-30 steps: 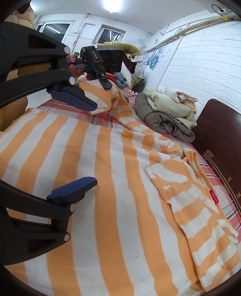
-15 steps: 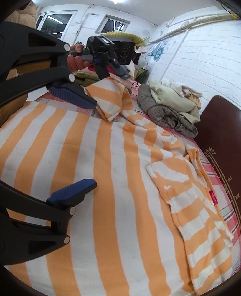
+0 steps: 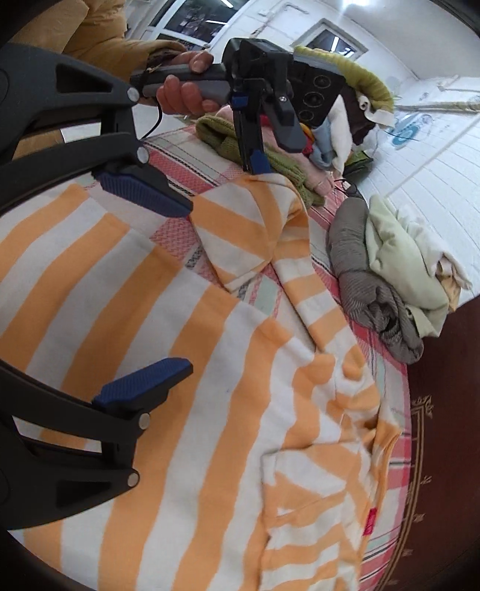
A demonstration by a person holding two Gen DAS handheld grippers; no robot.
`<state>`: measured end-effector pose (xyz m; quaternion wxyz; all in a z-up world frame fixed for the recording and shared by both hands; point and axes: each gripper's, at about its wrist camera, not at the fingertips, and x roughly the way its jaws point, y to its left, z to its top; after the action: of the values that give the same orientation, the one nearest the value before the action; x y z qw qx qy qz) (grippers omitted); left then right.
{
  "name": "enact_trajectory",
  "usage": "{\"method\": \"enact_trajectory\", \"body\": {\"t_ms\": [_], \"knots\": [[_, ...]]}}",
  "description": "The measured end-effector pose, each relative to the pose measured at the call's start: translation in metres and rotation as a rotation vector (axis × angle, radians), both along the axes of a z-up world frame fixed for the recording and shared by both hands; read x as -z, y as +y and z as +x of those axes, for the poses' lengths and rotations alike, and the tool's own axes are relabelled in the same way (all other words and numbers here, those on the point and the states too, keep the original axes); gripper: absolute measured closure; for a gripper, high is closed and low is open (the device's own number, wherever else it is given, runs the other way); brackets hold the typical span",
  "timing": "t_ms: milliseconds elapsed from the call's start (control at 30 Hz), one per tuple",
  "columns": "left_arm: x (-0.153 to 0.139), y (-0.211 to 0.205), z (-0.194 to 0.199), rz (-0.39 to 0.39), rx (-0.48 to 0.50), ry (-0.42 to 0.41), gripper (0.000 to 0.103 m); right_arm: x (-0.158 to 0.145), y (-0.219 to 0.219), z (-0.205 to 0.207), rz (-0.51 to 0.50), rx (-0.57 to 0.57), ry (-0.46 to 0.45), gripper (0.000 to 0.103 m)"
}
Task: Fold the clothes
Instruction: 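Fold the sleeve across the shirt with the left tool while the right tool grasps the shirt side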
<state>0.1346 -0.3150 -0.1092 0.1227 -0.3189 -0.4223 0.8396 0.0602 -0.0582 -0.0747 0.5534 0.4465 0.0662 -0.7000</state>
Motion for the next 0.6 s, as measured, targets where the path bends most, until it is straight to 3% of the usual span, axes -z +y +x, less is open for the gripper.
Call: {"method": "enact_trajectory", "body": {"t_ms": [233,533,600], "knots": [[0.01,-0.012,0.001,0.048,-0.022,-0.018,0.03,-0.004,-0.054,0.046,0.063,-0.169,0.256,0.024],[0.012,-0.011,-0.009,0.052,-0.013,-0.027,0.031,0.006,-0.103,0.068,0.099,-0.24,0.393,0.024],[0.013,-0.013,-0.011,0.052,-0.017,-0.038,0.03,0.007,-0.108,0.065,0.094,-0.232,0.391,0.033]]}}
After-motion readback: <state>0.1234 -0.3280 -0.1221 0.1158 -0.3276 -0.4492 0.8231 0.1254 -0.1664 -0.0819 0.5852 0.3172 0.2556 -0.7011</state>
